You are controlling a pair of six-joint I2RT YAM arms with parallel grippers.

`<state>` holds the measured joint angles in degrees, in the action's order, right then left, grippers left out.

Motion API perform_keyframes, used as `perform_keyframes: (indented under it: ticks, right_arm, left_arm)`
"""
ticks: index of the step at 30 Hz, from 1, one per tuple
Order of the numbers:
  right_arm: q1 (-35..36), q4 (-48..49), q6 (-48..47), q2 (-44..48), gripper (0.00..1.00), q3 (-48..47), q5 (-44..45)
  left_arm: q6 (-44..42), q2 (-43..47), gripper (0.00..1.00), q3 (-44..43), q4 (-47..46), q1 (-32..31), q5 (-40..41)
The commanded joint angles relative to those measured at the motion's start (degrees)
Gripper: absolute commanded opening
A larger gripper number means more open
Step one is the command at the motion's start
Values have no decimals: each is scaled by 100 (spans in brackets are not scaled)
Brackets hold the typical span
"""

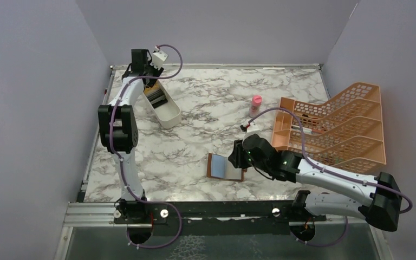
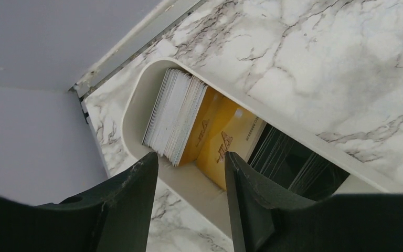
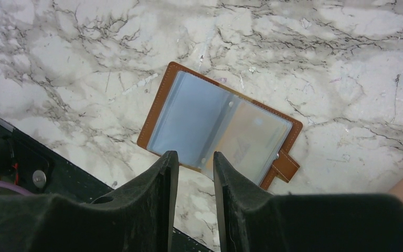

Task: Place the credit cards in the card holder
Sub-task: Pick up the credit card from the storage box.

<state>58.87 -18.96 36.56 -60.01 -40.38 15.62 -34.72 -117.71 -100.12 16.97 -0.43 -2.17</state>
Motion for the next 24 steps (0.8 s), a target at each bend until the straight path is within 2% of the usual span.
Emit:
perform_keyframes:
  ticks: [1, 6, 11, 20, 24]
  right_arm:
    - [-8, -98, -189, -261, 35, -290, 272]
    - [-7, -21, -206, -643, 35, -468, 279]
    - [-8, -48, -201, -995, 34, -665, 303]
    - [-13, -75, -151, -1247, 34, -791, 389]
    - [-14, -89, -140, -1289, 34, -792, 436]
  left_arm:
    - [-506, -617, 53, -713, 143, 42, -321]
    - [-754, -1452, 53, -1335, 142, 43, 52]
    - [-911, -1896, 54, -1642, 33, 43, 311]
    - [-1275, -2133, 56, -1453, -401, 43, 616]
    - [-1369, -2117, 51, -1369, -451, 43, 548]
